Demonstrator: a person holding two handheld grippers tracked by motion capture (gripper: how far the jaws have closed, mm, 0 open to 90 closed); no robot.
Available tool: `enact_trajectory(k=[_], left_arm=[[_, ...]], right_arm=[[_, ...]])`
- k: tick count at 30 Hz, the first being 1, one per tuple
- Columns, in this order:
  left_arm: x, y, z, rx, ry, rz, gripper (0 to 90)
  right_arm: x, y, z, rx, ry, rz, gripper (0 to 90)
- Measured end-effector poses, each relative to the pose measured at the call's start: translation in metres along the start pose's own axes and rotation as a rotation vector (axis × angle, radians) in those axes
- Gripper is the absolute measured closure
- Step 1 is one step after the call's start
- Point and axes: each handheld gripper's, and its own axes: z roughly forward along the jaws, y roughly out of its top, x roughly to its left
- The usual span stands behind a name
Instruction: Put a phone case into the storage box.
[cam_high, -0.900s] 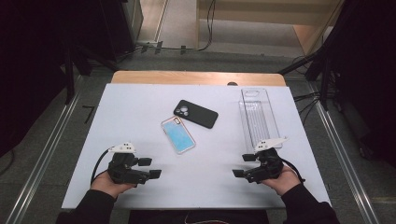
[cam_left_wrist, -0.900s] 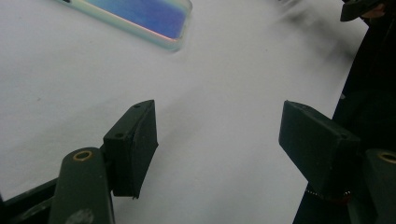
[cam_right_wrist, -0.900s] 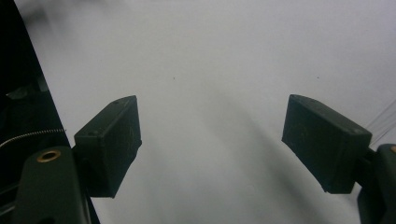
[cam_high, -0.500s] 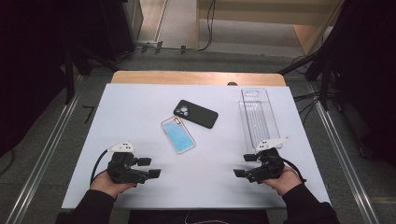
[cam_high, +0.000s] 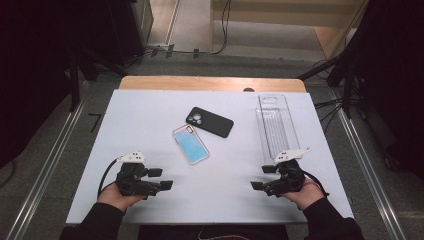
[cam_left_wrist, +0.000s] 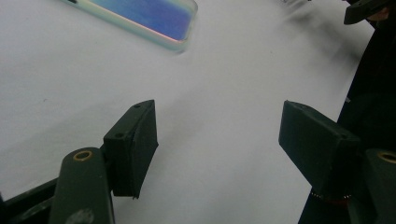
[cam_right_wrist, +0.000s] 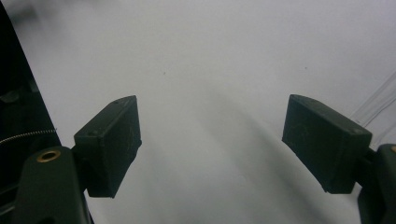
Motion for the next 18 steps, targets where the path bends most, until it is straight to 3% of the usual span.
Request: enact_trajectory(k=[18], left_arm=[[0.0018,-0.0003,-0.0011,0.001,0.009,-0.008,28.0]], right_arm=[[0.0008,0.0003,0.0001,-0.001,-0.008,0.003,17.5]])
